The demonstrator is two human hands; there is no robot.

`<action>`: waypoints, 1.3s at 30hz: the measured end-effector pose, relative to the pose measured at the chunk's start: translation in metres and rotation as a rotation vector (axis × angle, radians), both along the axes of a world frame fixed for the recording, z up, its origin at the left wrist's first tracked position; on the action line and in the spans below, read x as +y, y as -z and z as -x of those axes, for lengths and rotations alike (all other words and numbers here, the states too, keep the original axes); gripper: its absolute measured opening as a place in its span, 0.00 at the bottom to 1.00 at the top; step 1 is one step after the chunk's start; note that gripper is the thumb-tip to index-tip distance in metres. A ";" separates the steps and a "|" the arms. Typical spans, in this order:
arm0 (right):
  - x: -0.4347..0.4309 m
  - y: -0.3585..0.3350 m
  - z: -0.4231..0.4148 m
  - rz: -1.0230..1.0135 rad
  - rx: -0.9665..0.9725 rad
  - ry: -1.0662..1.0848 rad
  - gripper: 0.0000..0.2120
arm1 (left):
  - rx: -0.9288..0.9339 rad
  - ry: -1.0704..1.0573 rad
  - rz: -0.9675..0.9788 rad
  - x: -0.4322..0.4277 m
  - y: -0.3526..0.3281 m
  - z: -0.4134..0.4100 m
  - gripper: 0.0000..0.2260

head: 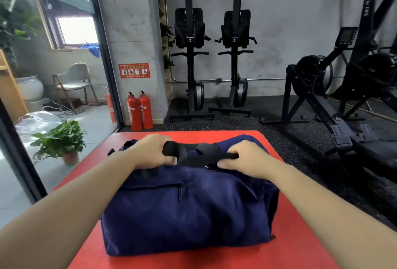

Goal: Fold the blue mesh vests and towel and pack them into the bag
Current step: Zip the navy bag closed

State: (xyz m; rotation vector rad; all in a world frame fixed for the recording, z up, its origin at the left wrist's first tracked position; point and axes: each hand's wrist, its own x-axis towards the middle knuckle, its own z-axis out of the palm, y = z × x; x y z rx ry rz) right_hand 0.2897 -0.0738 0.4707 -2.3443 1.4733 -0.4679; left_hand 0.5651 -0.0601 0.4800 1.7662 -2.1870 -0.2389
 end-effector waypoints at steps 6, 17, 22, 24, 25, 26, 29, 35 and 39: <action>-0.021 -0.008 -0.015 0.255 0.190 0.081 0.25 | -0.290 -0.359 0.194 -0.008 -0.008 -0.024 0.12; -0.054 -0.016 -0.045 0.200 0.007 0.019 0.06 | 0.084 -0.234 -0.064 -0.016 0.004 -0.035 0.09; -0.066 -0.055 -0.033 0.257 -0.182 0.109 0.10 | 0.348 -0.250 0.179 -0.025 -0.017 -0.045 0.13; -0.072 -0.058 -0.028 0.244 -0.218 0.175 0.14 | 0.349 -0.237 0.223 -0.028 -0.021 -0.049 0.16; -0.075 -0.056 -0.026 0.214 -0.193 0.192 0.14 | 0.327 -0.230 0.222 -0.027 -0.022 -0.050 0.17; -0.075 -0.052 -0.025 0.179 -0.139 0.201 0.14 | 0.282 -0.237 0.195 -0.025 -0.021 -0.050 0.18; -0.072 -0.034 -0.027 0.114 0.005 0.219 0.15 | 0.087 -0.327 0.082 -0.022 -0.007 -0.052 0.14; -0.071 -0.018 -0.024 0.074 0.061 0.177 0.06 | -0.025 -0.344 -0.026 -0.024 -0.005 -0.048 0.29; -0.053 -0.032 -0.008 -0.300 0.069 0.044 0.49 | 0.252 -0.161 -0.330 -0.031 -0.013 -0.054 0.46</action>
